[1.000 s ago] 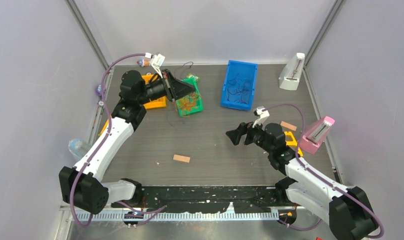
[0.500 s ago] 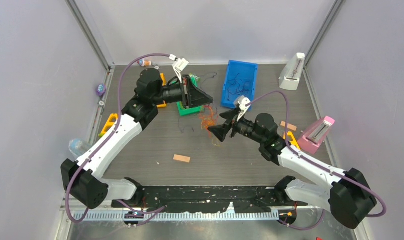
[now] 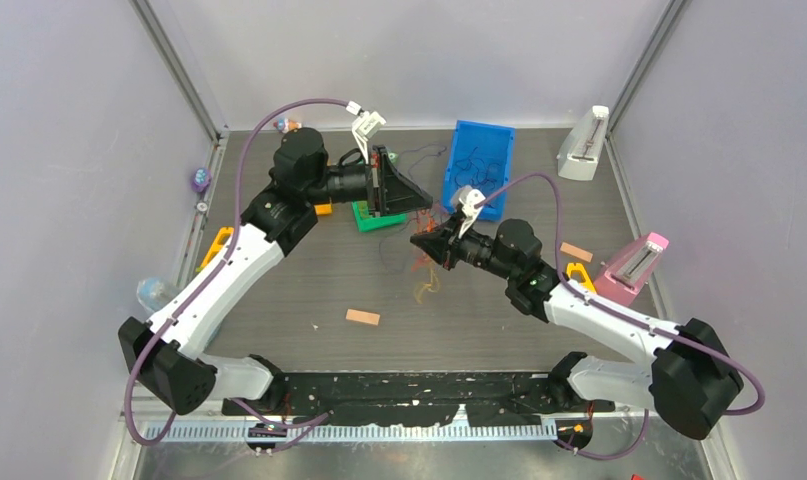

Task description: Untangle the cables

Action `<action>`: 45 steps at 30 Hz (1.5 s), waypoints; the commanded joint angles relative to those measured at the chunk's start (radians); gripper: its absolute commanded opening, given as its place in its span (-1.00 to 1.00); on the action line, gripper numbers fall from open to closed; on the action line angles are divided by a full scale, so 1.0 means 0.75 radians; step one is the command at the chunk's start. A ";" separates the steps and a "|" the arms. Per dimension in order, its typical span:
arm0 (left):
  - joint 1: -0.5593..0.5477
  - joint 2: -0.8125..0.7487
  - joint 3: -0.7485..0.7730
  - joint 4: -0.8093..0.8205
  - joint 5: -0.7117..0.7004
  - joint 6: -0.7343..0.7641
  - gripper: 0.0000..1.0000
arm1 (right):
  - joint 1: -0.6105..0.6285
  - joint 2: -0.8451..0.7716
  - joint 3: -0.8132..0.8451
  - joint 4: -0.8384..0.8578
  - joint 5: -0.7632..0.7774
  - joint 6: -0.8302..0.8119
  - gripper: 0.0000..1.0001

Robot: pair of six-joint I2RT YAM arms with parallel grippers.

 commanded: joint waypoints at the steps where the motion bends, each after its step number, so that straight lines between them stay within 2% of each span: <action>1: 0.002 -0.023 0.061 -0.026 0.029 0.030 -1.00 | 0.004 -0.063 -0.042 0.098 0.168 0.056 -0.87; 5: 0.035 -0.068 0.033 -0.064 -0.065 0.064 -1.00 | 0.001 -0.163 -0.137 -0.001 0.441 0.153 -0.89; 11: 0.245 -0.170 -0.011 -0.144 -0.196 0.078 -1.00 | -0.019 -0.273 -0.155 -0.561 0.936 0.327 -0.90; 14: 0.398 -0.229 -0.080 -0.164 -0.293 0.021 -1.00 | -0.149 -0.349 -0.216 -0.804 1.035 0.455 -0.90; 18: 0.567 -0.283 -0.152 -0.166 -0.342 -0.039 -1.00 | -0.426 -0.405 -0.298 -0.927 0.916 0.640 -0.89; 20: 0.598 -0.296 -0.161 -0.186 -0.362 -0.034 -1.00 | -0.512 -0.410 -0.321 -0.952 0.896 0.680 -0.89; 26: 0.602 -0.242 -0.121 -0.174 -0.263 -0.043 -1.00 | -0.561 -0.348 -0.276 -0.891 0.688 0.570 -0.90; 34: 0.485 -0.048 -0.050 -0.075 -0.293 -0.074 -1.00 | -0.561 -0.339 -0.237 -0.821 0.586 0.496 -0.87; 40: 0.311 0.216 0.112 0.081 -0.340 -0.127 -1.00 | -0.562 -0.406 -0.212 -0.796 0.532 0.451 -0.89; 45: 0.219 0.449 0.346 0.183 -0.315 -0.234 -1.00 | -0.561 -0.470 -0.200 -0.779 0.526 0.428 -0.89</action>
